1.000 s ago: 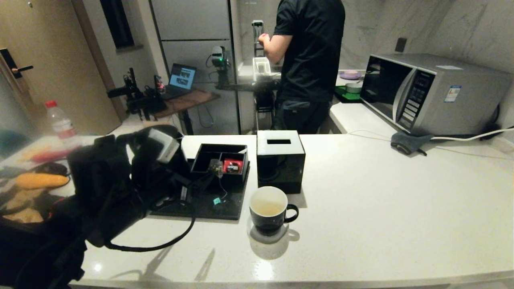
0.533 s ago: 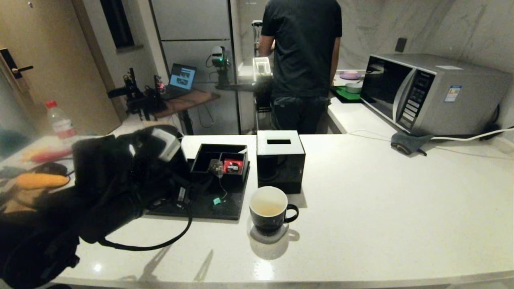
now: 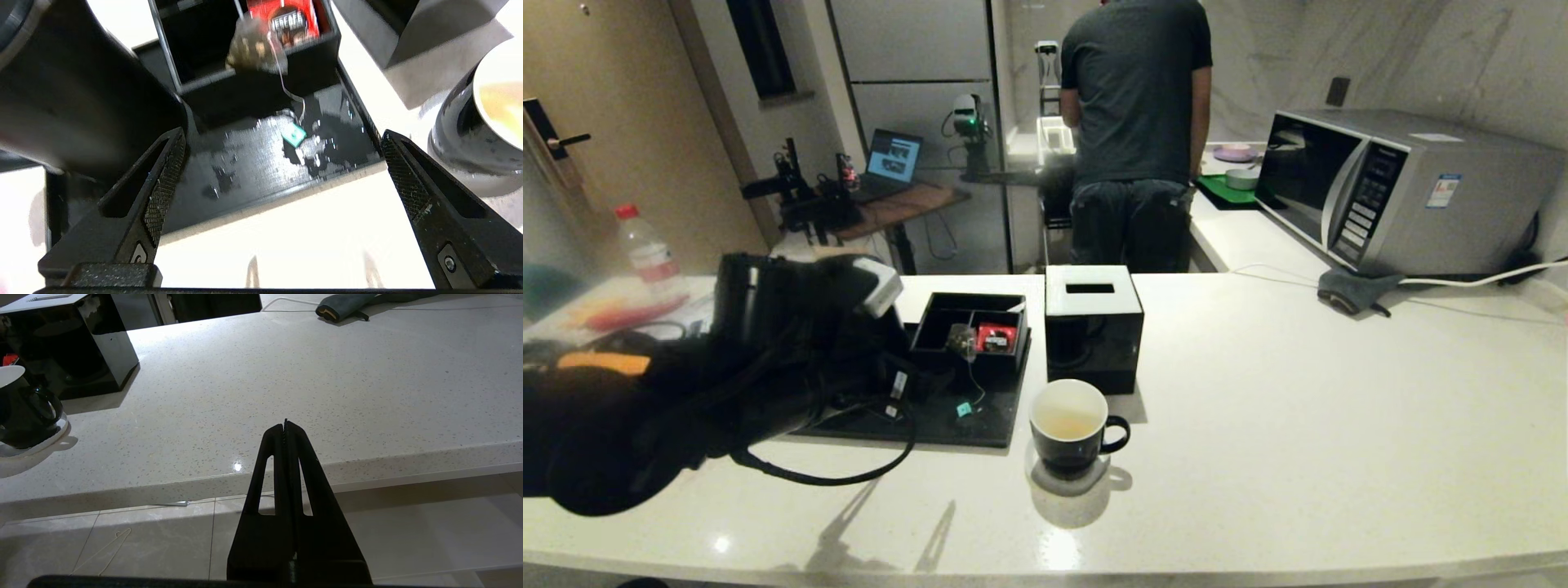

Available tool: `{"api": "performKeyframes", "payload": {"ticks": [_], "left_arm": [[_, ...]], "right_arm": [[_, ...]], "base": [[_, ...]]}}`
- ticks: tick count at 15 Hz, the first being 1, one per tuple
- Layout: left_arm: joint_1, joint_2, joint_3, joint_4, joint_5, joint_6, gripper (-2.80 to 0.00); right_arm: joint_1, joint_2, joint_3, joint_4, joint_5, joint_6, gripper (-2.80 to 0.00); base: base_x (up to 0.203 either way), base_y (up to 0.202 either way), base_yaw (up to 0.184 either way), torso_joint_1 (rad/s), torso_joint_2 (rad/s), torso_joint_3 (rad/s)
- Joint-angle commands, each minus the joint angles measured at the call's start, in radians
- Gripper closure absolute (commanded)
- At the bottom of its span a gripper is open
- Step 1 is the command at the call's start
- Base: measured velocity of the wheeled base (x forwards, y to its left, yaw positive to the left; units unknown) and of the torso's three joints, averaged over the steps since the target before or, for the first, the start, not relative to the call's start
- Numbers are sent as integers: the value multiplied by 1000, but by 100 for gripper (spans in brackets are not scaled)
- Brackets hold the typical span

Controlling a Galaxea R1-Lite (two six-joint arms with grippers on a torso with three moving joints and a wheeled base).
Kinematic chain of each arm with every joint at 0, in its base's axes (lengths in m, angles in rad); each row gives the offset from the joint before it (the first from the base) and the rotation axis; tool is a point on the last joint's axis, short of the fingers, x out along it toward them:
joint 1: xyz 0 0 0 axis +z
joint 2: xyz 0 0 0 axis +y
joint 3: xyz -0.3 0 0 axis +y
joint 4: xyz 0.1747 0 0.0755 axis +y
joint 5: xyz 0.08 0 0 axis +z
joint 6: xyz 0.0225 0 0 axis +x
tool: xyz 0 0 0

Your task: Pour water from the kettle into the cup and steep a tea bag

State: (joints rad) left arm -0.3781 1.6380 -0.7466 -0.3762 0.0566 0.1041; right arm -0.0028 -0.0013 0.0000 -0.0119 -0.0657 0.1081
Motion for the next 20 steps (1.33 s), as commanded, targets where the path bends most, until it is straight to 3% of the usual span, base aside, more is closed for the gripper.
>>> {"api": "performKeyframes", "payload": {"ticks": [1, 11, 15, 16, 20], "left_arm": [[2, 38, -50, 38, 1, -3, -280], [-1, 187, -242, 160, 7, -38, -280], [0, 242, -369, 251, 8, -38, -280], [0, 256, -389, 254, 9, -38, 0], [-1, 288, -427, 276, 38, -37, 0]], "right_arm": [[0, 1, 0, 0, 0, 1, 0], [0, 1, 0, 0, 0, 1, 0], [0, 1, 0, 0, 0, 1, 0], [1, 1, 0, 0, 0, 1, 0], [0, 1, 0, 0, 0, 1, 0]], "base": [[0, 0, 0, 0, 0, 0], [0, 0, 0, 0, 0, 0], [0, 0, 0, 0, 0, 0], [0, 0, 0, 0, 0, 0], [0, 0, 0, 0, 0, 0]]}}
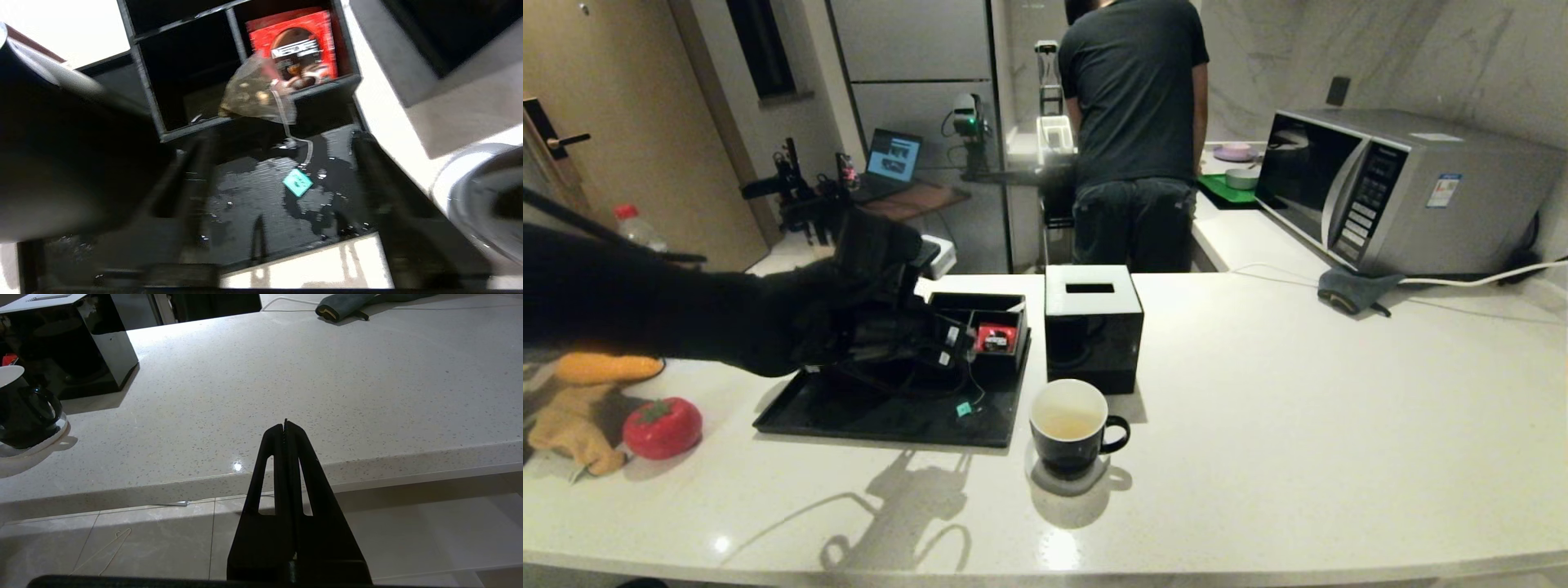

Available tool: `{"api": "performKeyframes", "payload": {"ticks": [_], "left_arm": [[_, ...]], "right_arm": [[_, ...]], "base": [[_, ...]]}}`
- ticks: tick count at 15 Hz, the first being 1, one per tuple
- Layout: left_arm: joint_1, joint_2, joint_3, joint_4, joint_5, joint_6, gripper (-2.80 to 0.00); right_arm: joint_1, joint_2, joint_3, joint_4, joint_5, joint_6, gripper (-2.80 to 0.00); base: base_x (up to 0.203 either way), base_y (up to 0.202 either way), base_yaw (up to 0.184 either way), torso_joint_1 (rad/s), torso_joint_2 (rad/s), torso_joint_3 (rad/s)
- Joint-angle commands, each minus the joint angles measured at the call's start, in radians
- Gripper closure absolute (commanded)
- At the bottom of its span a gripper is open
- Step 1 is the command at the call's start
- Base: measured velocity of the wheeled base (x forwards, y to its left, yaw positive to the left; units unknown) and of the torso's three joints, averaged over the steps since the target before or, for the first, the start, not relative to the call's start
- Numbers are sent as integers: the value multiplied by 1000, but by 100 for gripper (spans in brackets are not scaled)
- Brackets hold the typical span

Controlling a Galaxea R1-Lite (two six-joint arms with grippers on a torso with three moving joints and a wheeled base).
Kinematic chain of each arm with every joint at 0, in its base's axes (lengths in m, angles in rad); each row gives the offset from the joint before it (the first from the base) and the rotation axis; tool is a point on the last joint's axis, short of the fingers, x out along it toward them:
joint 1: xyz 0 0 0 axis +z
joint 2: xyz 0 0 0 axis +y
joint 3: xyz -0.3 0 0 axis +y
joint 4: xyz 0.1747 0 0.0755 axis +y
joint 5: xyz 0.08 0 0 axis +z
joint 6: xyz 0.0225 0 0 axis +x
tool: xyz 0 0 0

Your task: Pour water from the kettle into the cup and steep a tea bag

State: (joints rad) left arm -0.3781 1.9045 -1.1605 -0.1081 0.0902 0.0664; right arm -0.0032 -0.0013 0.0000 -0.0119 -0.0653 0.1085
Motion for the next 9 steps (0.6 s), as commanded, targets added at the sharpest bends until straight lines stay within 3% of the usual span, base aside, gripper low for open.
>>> {"api": "performKeyframes", "payload": {"ticks": [1, 9], "left_arm": [[-1, 24, -18, 19, 6, 1, 0], [-1, 47, -71, 31, 23, 0, 0]], "right_arm": [[0, 1, 0, 0, -1, 0, 0], [0, 1, 0, 0, -1, 0, 0]], "base": [[0, 0, 0, 0, 0, 0], [0, 0, 0, 0, 0, 0]]}}
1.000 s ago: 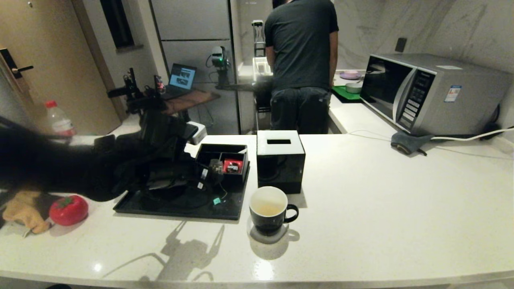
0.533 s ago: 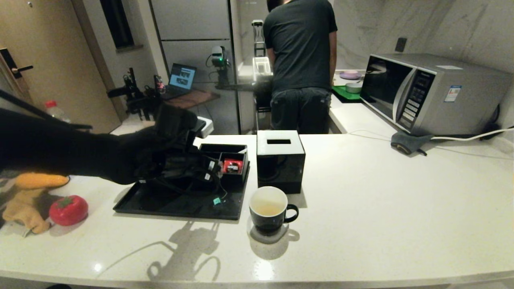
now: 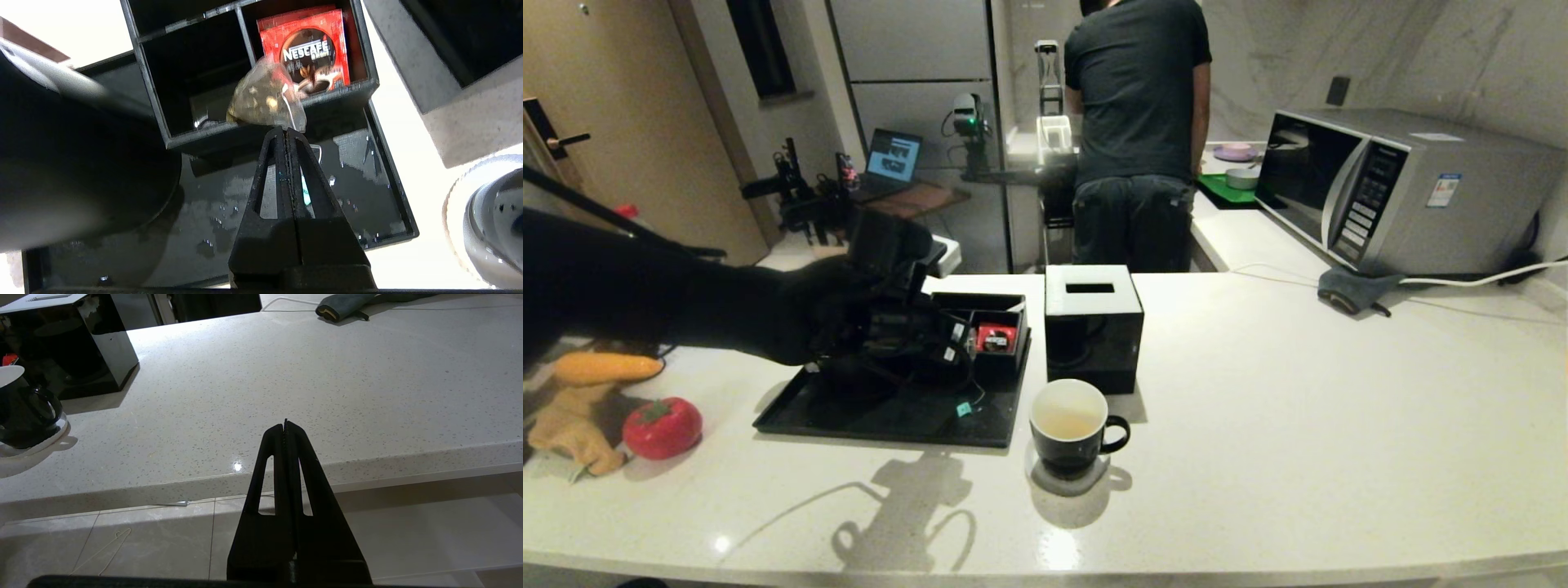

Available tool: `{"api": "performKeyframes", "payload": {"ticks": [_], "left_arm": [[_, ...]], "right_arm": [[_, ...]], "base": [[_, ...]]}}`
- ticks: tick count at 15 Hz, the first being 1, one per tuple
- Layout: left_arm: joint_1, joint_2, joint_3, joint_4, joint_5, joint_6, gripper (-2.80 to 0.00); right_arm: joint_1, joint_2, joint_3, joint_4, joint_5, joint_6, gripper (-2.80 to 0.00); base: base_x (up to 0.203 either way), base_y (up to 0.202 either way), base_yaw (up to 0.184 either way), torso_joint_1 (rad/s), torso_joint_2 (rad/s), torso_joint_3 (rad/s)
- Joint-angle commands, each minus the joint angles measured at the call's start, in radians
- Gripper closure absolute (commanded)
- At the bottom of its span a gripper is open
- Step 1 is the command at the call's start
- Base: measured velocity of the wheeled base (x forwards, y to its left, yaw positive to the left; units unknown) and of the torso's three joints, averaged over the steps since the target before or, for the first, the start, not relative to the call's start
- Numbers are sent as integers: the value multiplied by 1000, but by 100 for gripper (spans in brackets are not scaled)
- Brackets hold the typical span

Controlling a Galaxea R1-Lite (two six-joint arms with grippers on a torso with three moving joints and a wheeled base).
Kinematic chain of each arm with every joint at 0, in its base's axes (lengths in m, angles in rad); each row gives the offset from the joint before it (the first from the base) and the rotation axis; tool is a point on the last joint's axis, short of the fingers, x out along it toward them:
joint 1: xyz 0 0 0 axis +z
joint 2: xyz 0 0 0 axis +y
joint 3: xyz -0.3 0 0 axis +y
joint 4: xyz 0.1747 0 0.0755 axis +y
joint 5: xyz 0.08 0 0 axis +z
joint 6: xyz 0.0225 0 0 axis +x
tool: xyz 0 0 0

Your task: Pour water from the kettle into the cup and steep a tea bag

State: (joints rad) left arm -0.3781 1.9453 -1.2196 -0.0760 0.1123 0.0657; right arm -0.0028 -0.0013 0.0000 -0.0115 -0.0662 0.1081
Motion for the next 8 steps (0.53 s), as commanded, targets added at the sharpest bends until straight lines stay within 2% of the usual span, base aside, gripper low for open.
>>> {"api": "performKeyframes", "payload": {"ticks": [1, 4, 5, 8], "left_arm": [[-1, 6, -17, -1, 1, 0, 0], [-1, 9, -17, 1, 1, 0, 0], [-1, 11, -17, 4, 1, 0, -280], [-1, 21, -18, 4, 3, 2, -280]], "right_arm": [[0, 1, 0, -1, 0, 1, 0], [0, 1, 0, -1, 0, 1, 0], [0, 1, 0, -1, 0, 1, 0], [0, 1, 0, -1, 0, 1, 0]], "base": [[0, 0, 0, 0, 0, 0], [0, 0, 0, 0, 0, 0], [0, 0, 0, 0, 0, 0], [0, 0, 0, 0, 0, 0]]}}
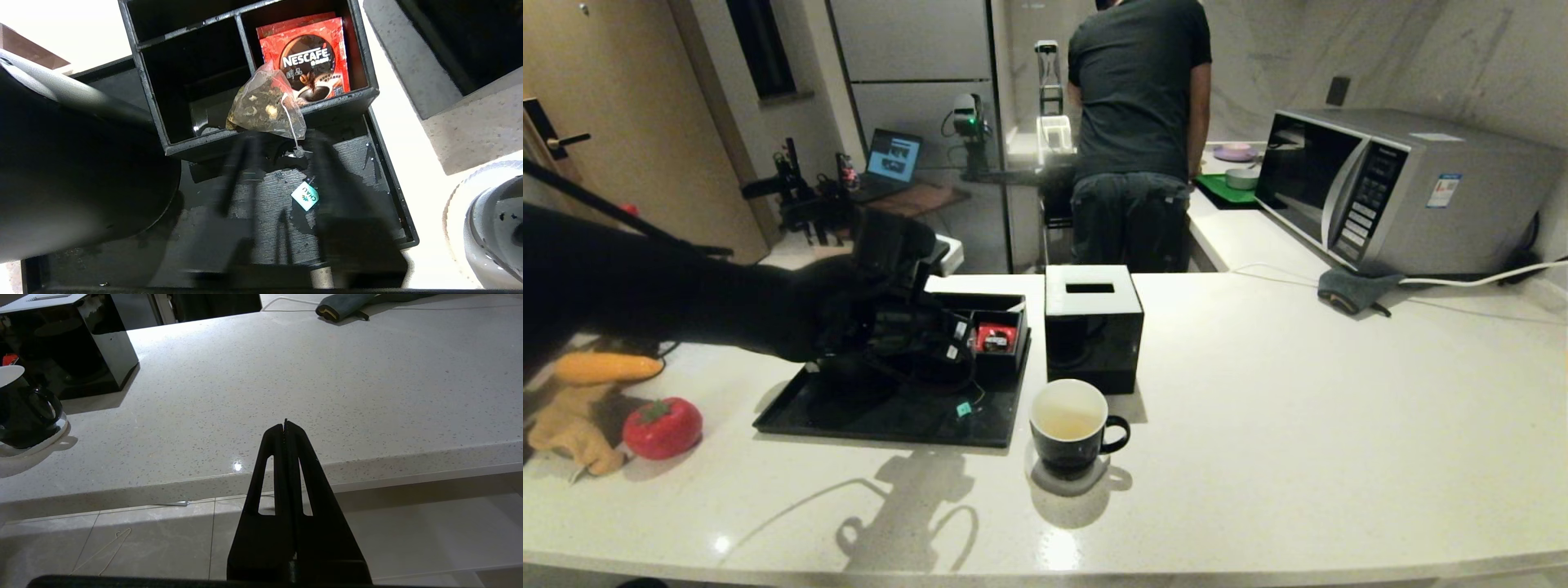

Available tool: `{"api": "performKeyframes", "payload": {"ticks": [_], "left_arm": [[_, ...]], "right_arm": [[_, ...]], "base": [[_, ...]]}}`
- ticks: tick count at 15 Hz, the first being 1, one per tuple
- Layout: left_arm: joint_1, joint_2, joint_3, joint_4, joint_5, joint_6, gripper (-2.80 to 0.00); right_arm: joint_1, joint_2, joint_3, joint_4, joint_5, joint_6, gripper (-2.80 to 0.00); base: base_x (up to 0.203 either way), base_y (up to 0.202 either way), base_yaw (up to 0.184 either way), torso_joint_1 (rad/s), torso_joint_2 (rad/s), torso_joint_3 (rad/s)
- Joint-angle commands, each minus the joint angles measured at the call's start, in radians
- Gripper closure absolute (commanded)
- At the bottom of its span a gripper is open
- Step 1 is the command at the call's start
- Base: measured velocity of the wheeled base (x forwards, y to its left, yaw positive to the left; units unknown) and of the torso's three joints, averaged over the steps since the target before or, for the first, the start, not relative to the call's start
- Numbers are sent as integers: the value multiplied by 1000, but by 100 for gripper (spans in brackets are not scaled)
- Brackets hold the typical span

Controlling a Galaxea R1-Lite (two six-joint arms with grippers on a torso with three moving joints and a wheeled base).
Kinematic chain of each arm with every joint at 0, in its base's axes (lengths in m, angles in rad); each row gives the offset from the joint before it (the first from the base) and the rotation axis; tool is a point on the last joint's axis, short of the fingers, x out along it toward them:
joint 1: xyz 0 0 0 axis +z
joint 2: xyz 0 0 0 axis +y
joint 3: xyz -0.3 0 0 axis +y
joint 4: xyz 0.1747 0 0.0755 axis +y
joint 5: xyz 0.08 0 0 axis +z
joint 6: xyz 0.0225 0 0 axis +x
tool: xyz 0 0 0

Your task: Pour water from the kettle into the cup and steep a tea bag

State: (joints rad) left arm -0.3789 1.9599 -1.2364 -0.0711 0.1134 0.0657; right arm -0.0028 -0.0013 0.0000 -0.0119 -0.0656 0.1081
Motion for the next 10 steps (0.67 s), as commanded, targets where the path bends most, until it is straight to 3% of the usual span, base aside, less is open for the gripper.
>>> {"api": "performKeyframes", "payload": {"ticks": [1, 10], "left_arm": [[0, 14, -5, -2, 2, 2, -280], [-3, 89, -74, -4, 2, 1, -280]], "right_arm": [[1, 1, 0, 0, 0, 1, 0], [0, 1, 0, 0, 0, 1, 0]], "base": [[0, 0, 0, 0, 0, 0], [0, 0, 0, 0, 0, 0]]}}
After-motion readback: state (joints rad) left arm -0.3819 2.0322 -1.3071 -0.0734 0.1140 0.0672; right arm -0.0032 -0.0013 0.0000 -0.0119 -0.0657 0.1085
